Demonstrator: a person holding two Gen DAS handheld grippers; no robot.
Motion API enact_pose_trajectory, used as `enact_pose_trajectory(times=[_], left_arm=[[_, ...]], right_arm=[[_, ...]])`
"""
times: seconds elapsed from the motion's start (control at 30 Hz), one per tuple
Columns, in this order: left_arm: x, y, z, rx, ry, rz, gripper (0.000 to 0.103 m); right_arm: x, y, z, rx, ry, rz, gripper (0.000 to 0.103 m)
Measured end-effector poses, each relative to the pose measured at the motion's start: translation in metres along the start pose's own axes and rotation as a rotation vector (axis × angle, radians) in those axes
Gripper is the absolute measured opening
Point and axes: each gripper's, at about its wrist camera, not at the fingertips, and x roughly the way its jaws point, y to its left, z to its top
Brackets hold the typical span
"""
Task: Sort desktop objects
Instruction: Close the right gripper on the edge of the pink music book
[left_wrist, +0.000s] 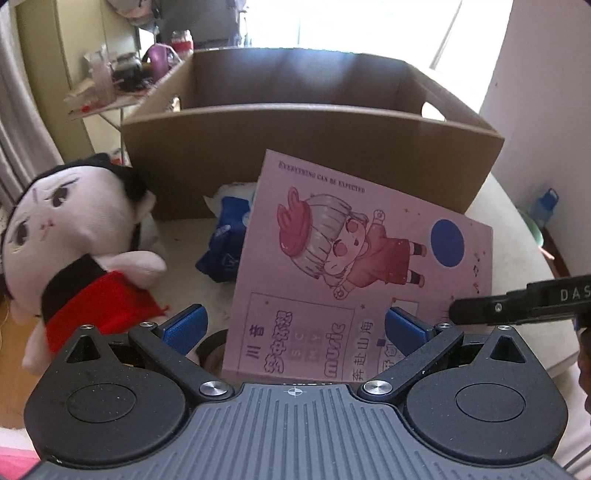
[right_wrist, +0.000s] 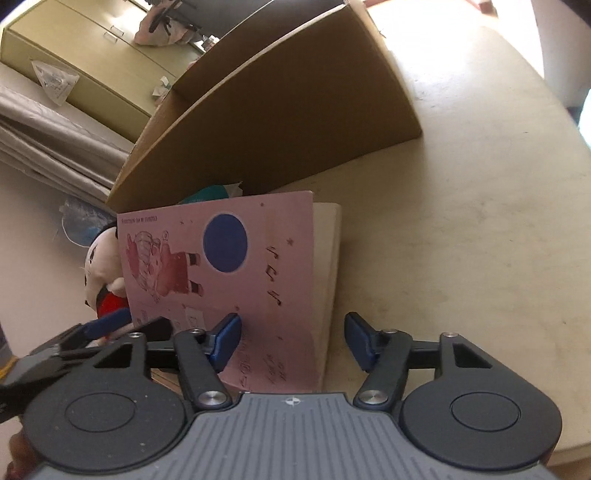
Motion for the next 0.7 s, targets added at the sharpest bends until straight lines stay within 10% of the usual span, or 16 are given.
enact_pose_trajectory(times=[0.7], left_arm=[[0.005, -0.037, -0.022, 0.027, 0.083, -0.007, 0.103]], right_arm=[[-0.006, -0.01, 0.003, -0.053, -0.062, -0.043, 0.042]])
